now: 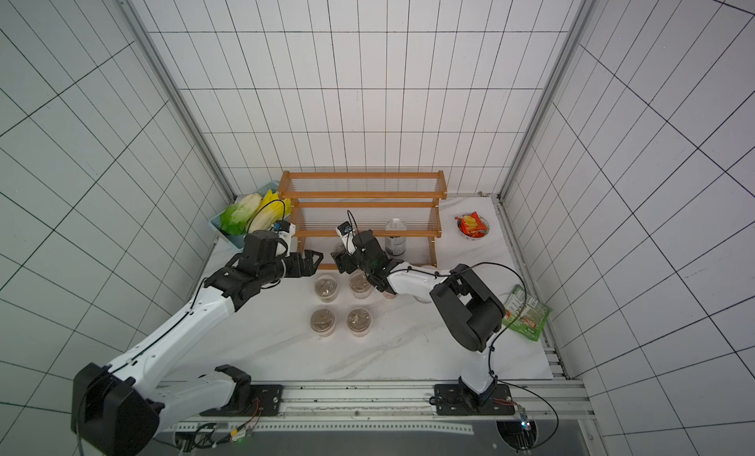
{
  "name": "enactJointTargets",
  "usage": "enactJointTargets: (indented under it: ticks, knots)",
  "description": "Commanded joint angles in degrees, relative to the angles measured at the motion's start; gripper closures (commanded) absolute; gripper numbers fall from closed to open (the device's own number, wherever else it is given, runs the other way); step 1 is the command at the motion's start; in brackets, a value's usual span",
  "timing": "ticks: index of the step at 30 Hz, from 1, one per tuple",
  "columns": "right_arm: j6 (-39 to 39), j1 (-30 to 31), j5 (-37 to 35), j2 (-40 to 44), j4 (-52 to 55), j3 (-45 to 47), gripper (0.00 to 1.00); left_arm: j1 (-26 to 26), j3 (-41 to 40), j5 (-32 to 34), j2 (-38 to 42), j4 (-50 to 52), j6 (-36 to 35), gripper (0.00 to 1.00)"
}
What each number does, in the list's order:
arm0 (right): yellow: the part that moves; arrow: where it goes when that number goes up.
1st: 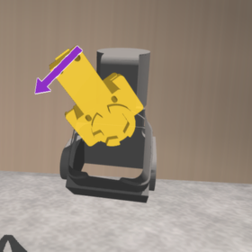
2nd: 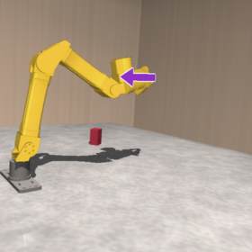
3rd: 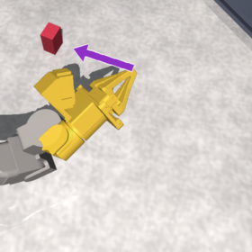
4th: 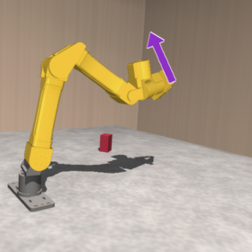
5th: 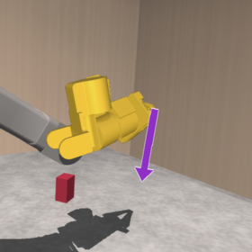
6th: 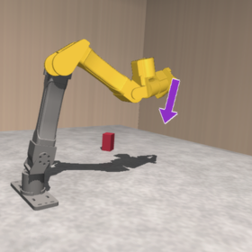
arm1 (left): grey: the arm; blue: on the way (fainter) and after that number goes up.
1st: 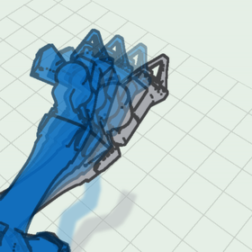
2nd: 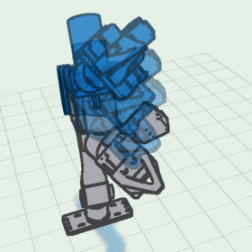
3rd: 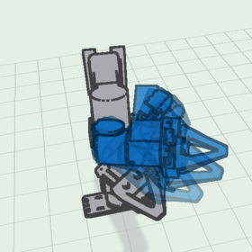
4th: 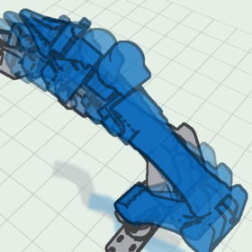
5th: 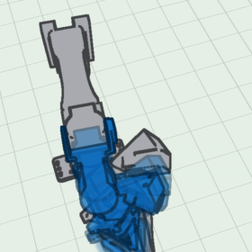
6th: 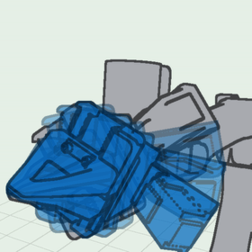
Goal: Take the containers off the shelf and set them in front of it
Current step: 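Pick up a container from the shelf, then place the container at the center of the board.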
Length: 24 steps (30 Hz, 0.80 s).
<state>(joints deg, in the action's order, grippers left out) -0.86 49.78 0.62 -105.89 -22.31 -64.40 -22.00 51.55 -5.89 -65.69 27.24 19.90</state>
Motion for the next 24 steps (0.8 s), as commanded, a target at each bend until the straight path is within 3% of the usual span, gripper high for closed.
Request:
enactJointTargets:
  ticks: [1, 12, 18, 24]
  knots:
    - [0.42, 1.23, 0.83, 2.53, -1.69, 0.28, 0.17, 0.29, 1.45, 0.0, 0.75, -0.26, -0.78, 0.01]
    - [0.4, 4.35, -0.41, 14.36, 4.05, 7.08, 0.17, 0.47, 1.5, 0.08, 1.55, -0.22, -0.77, 0.02]
    - [0.2, 6.46, -2.85, 29.27, 14.24, 15.08, 0.17, 0.71, 1.45, -0.7, 1.26, -0.44, -0.49, 0.02]
    - [-4.81, 11.96, -12.27, 45.56, 29.28, 23.29, 0.16, 1.04, 1.36, -1.34, 1.34, -0.79, -0.32, 0.02]
